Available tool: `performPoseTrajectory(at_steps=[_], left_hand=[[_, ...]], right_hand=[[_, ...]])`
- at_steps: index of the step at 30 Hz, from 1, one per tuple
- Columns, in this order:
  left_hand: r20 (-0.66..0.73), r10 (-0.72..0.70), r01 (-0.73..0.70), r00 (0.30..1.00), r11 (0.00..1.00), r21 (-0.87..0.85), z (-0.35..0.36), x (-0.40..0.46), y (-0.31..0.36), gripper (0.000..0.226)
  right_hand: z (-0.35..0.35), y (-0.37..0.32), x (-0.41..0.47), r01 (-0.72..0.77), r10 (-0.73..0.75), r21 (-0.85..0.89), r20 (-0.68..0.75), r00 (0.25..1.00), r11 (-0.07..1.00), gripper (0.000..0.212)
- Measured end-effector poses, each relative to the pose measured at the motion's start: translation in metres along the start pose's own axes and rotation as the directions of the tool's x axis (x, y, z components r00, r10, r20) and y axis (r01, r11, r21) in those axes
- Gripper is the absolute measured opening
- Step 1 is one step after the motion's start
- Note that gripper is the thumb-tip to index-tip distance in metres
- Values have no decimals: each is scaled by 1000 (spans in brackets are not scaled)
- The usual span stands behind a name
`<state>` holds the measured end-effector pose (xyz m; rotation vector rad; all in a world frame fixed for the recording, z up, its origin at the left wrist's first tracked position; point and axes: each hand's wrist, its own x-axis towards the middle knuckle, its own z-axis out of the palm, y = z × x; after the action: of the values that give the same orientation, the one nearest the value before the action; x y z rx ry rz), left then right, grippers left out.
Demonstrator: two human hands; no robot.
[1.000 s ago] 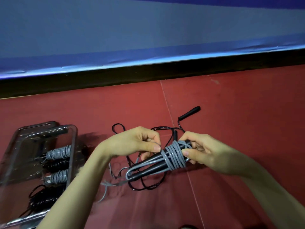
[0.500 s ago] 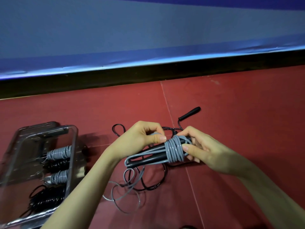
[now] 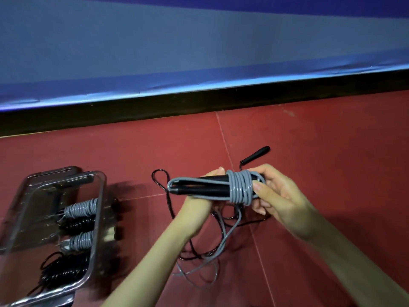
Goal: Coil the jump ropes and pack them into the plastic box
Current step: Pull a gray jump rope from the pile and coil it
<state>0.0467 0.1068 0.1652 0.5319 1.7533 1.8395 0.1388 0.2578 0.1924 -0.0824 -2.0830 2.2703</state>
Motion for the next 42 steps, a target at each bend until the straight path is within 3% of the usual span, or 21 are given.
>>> performPoseTrajectory(at_steps=[1,6,8,10,13,15,17,22,26,28,31,34,37,42], left_hand=[[-40,-8,8,999,1000,22,7,-4,4,25],[-216,-42,37,976,999,-29,36,-24,10,40],[-237,41,1,971,985,174,41,-33,2,32],[-214,118,-27,970,923,385,39,-38,-5,27],[-156,184,-58,971,804,591,32,-36,-6,23],[-122,170,-45,978,738,673,30,-32,-4,22],[-89,147,-31,985,663,748,32,-30,2,24],[40,165,-117,985,486,866,21,-30,12,22],[335,287,-381,897,122,916,-7,-23,14,26],[402,293,-434,868,51,900,-16,-21,15,31],[418,298,-467,858,114,877,-23,-19,24,42],[356,268,-421,895,243,874,-27,-16,33,51],[320,145,-351,936,399,847,-32,-9,39,49],[423,22,-293,906,753,589,-36,-1,41,46]], right_hand=[[0,2,0,8,-8,6,-31,999,1000,25],[3,6,5,102,-99,0,-233,967,995,16],[2,5,8,136,-121,26,-315,941,990,8],[3,6,10,132,-119,12,-359,926,991,16],[4,13,11,145,-150,-45,-422,894,988,16],[1,19,12,145,-197,-146,-457,868,979,7],[-2,27,11,111,-237,-275,-481,844,955,12],[-5,30,9,51,-399,-656,-393,828,753,14],[-4,23,5,50,-390,-746,-289,874,664,15],[-9,24,4,26,-268,-736,-213,939,677,8],[-17,23,4,-47,-29,-614,-113,993,788,10],[-21,15,3,-66,65,-361,-14,998,930,14],[-21,6,2,-59,81,-301,60,995,952,19],[-21,-4,6,-87,137,-271,170,976,959,26]])
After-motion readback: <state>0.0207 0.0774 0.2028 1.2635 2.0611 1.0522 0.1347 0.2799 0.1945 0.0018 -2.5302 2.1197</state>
